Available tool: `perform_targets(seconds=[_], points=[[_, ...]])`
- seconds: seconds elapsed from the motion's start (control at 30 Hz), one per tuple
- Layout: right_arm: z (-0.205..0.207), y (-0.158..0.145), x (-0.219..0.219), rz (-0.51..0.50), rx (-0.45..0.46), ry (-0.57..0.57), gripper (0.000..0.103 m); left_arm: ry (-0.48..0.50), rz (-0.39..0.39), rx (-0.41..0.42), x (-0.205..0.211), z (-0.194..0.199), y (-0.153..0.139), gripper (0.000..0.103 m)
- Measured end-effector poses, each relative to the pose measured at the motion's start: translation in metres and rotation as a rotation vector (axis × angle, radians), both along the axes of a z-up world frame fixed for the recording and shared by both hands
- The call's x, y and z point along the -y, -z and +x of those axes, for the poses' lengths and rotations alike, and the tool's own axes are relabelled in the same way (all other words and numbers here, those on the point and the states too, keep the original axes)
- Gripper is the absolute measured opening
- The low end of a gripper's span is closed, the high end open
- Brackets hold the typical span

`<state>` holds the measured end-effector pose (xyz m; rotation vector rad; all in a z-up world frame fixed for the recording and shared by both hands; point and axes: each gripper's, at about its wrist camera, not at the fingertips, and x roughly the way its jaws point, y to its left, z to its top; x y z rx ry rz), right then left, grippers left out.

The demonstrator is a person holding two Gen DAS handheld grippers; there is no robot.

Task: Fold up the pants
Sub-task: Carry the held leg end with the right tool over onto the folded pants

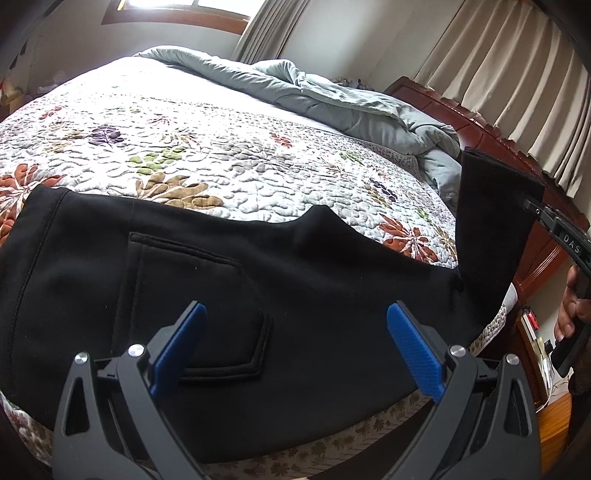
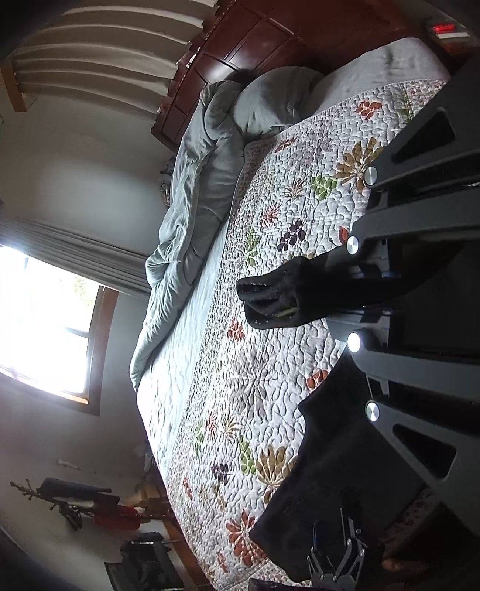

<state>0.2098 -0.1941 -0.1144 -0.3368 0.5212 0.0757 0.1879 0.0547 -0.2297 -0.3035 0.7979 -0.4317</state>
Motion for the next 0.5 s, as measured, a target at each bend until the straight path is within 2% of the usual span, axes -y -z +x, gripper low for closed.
perform_targets(seconds=[0.5], points=[[0.002,0.033,-0.025,-0.085,-0.031,-0.059,0.01,0.003,0.001,-0.016,0.001,0.003,0.004,0.098]])
